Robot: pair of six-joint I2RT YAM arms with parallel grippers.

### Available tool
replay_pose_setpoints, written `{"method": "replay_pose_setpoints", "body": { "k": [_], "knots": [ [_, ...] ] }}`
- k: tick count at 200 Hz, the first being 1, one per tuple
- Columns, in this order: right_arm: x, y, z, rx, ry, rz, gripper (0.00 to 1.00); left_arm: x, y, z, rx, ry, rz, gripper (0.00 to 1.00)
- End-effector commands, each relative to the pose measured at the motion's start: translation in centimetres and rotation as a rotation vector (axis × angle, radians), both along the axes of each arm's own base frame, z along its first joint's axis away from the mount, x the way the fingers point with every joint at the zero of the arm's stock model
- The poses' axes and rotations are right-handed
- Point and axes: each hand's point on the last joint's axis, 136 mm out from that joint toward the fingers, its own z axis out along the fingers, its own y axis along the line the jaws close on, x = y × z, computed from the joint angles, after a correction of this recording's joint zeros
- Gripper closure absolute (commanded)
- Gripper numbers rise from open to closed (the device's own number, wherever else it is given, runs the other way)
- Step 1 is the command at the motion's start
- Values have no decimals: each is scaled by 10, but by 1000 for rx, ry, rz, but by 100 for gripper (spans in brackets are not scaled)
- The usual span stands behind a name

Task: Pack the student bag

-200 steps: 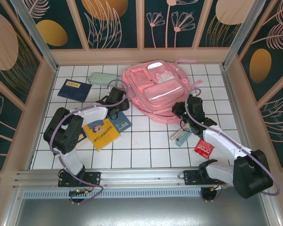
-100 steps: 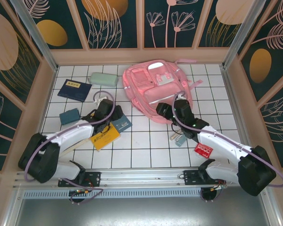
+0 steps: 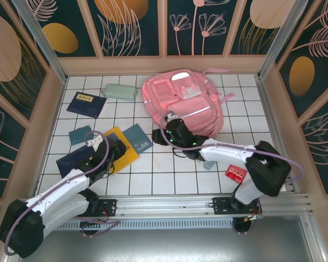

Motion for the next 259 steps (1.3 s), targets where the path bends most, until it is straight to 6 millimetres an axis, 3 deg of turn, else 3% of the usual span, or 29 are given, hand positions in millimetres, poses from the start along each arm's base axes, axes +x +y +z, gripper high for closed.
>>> {"method": "replay_pose_setpoints", "body": {
  "k": [1,44,91,112,159,186,228,259],
  "knots": [
    [-1,43,4,36,-16,91,57,-22,11,-24,-22,85,51,21],
    [-7,93,-36,5,76,185,65,-43,16,-48,-55,144,65,23],
    [5,107,-84,-86,153,171,73,-46,15,-52,-73,140,56,22],
    [17,93,-102,-137,174,109,74,-46,14,-51,-74,141,51,22],
    [50,30,-127,-242,195,-74,75,-46,14,-52,-63,157,46,22],
    [53,32,-113,-236,149,-39,76,-47,14,-53,-59,162,42,22],
    [29,71,-51,-172,-4,67,67,-49,18,-54,-39,177,54,22],
    [10,91,-41,-149,-22,130,65,-50,26,-47,5,185,82,24]
  ]
}}
